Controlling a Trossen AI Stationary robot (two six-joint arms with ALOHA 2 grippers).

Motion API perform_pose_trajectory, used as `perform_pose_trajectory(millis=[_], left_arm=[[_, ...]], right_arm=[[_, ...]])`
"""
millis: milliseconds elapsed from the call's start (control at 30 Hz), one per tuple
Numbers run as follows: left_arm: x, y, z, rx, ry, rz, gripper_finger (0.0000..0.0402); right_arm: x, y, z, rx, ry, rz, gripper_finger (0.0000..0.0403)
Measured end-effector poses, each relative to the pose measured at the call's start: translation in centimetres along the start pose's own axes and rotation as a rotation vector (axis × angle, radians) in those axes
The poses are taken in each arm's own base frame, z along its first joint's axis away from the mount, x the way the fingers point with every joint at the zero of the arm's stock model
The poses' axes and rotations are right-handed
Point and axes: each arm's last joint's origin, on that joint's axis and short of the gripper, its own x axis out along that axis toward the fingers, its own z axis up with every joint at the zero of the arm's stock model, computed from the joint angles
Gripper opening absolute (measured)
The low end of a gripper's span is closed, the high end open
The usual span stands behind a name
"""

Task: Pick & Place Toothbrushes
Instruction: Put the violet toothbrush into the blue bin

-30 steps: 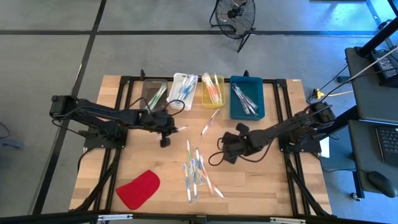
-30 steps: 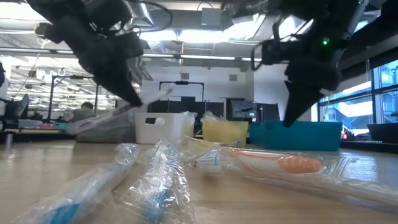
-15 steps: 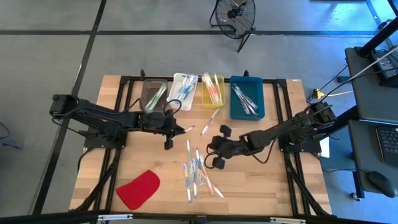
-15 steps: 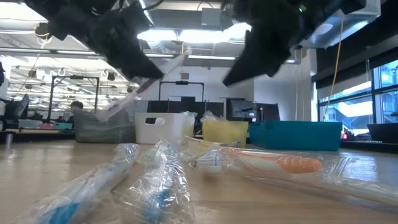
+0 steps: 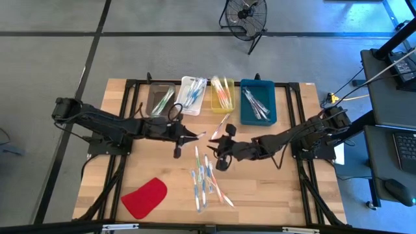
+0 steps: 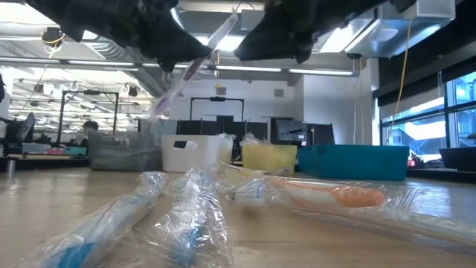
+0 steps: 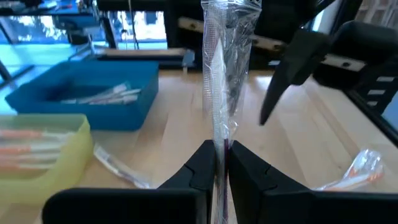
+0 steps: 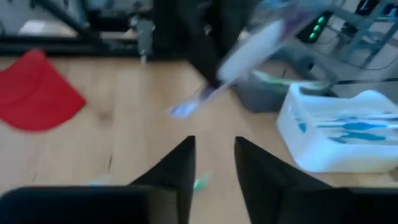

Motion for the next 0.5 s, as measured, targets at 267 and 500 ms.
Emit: perform_pose_trajectory(millis=[267,500], left_arm=[[0.0,-0.7,0.8,0.018,-0.091,-0.027,0.0026],[1.2,-0.8,0.2,0.037,-0.105,-0.026,0.0026]], right_arm=[[0.7,-1.2,1.5,0.020,-0.124,0.002,0.0191],[0.9,-1.7,2.3,0.001,-0.188,0.032,0.0216]])
